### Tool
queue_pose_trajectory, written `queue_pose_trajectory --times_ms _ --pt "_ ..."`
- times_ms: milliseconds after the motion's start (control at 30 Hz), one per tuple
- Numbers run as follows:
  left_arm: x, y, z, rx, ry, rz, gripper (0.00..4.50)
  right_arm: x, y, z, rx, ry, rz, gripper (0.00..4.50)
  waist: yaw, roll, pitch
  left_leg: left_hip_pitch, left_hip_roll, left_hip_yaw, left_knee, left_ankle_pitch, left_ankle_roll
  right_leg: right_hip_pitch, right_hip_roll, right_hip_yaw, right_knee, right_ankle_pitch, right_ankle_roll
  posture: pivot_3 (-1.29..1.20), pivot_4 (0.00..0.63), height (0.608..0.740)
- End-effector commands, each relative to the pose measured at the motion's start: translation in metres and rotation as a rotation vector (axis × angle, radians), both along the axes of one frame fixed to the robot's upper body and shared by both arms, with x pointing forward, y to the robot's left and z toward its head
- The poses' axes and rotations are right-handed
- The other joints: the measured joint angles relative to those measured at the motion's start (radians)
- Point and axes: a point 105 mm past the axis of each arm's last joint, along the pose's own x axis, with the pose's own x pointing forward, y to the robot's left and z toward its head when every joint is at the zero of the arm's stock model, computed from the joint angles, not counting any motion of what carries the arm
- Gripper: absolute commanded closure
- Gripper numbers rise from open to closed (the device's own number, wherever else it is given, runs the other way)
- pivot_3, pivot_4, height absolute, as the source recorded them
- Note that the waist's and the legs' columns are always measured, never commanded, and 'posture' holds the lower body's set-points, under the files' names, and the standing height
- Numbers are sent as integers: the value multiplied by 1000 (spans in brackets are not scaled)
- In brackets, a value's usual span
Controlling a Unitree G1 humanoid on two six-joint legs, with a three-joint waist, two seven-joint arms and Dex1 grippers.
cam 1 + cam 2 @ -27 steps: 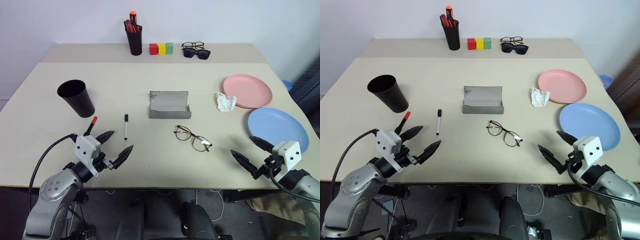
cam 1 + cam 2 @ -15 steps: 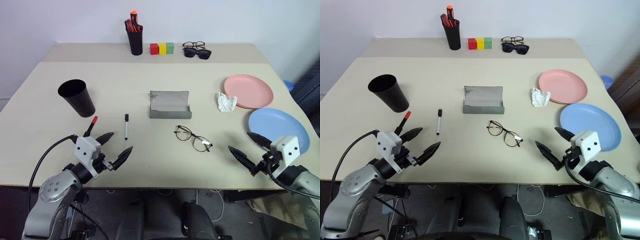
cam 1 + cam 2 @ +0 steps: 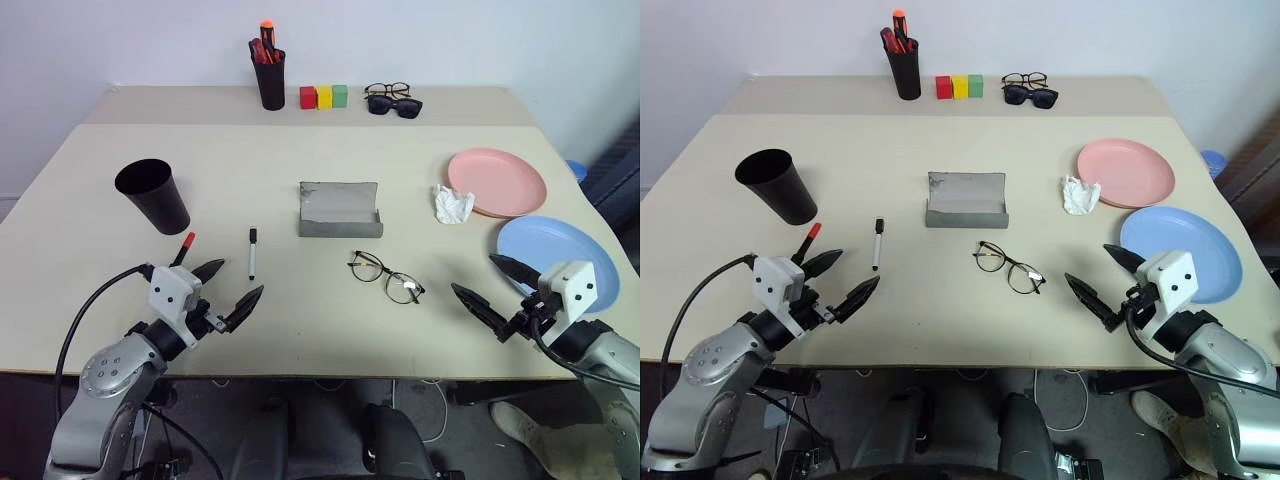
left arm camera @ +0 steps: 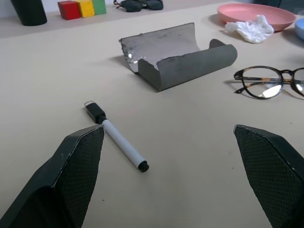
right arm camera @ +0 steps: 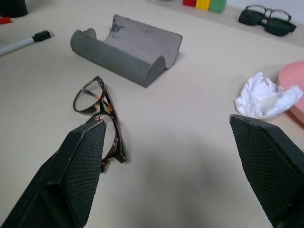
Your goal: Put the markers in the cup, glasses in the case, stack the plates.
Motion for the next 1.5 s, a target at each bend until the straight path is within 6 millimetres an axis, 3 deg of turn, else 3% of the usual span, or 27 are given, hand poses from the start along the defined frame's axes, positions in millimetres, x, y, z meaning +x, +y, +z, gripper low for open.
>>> queue_pose_trajectory --times_ms 33,233,500,767,1133,1233,1467,1500 --pt "10 -1 15 -26 -4 68 0 3 15 15 1 -87 118 245 0 0 0 0 0 0 0 0 0 0 0 0 0 0 0 0 150 740" --pt "58 16 31 -81 78 399 0 9 45 18 -4 -99 353 245 3 -3 1 2 0 -2 3 1 1 4 1 0 3 1 1 0 150 740" --pt "95 -9 31 -89 319 450 0 21 48 12 -48 -117 424 245 2 -5 1 1 0 -3 4 1 1 4 3 0 5 2 4 0 150 740" --pt "113 -23 13 -120 586 560 0 18 46 8 -68 -125 416 245 -2 -7 2 1 0 -4 6 2 1 4 3 0 7 2 4 0 150 740" --pt "132 -32 -1 -126 765 659 0 12 61 20 -54 -129 478 245 1 -7 2 2 0 -4 7 2 0 4 3 0 8 2 4 0 150 740" --pt "134 -36 -3 -126 802 665 859 12 64 23 -54 -130 485 0 2 -7 2 2 0 -4 7 2 -1 4 3 0 8 2 4 0 150 740" --pt "132 -36 -1 -106 820 670 4366 14 70 27 -54 -126 492 0 8 -7 1 2 -1 -4 7 3 -2 5 3 0 8 2 5 0 150 740" --pt "132 -35 1 -100 797 668 4451 14 70 27 -54 -125 492 0 8 -7 1 2 -1 -4 7 3 -2 5 3 0 8 2 6 0 150 740"
